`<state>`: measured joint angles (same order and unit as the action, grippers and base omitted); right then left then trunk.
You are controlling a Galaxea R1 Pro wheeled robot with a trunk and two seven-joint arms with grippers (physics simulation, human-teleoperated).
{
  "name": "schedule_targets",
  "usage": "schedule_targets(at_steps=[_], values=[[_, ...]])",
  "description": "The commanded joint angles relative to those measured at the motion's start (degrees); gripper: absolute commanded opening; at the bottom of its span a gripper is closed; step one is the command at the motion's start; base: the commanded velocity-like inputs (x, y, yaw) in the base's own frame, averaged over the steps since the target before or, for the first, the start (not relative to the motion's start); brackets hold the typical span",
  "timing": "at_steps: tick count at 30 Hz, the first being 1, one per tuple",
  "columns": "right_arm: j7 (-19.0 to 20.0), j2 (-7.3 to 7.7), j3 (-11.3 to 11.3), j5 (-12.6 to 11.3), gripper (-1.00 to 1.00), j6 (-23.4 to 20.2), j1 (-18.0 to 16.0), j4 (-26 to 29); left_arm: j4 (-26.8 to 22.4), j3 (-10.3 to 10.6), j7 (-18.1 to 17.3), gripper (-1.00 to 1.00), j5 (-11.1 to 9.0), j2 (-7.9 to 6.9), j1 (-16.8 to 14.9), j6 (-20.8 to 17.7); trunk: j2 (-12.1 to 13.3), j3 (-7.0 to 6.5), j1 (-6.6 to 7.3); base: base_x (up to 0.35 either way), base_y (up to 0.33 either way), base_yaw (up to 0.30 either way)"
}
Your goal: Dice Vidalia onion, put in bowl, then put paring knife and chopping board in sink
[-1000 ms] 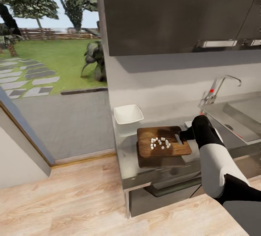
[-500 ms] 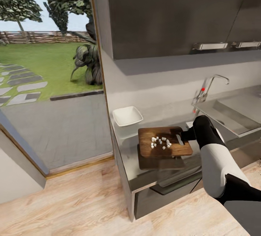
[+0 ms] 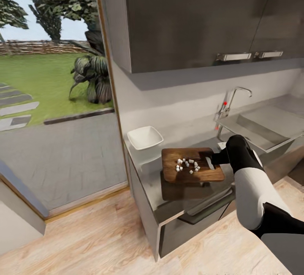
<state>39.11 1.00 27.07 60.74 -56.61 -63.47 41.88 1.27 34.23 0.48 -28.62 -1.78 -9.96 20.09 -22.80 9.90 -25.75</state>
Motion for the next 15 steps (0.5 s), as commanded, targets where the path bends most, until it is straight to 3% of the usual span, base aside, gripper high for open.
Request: schedule_targets(at_steps=[1, 15], values=[[0.61, -0.04, 0.24, 0.52, -1.00, -0.08, -0.08, 0.05, 0.14, 0.49, 0.05, 1.00, -0.29, 0.03, -0.06, 0.28, -0.12, 0.05, -0.04, 0.000, 0.210, -0.196], [0.61, -0.04, 0.38, 0.52, -1.00, -0.16, -0.08, 0.05, 0.14, 0.49, 0.01, 1.00, -0.29, 0.04, -0.06, 0.30, -0.12, -0.93, -0.04, 0.019, 0.262, -0.196]])
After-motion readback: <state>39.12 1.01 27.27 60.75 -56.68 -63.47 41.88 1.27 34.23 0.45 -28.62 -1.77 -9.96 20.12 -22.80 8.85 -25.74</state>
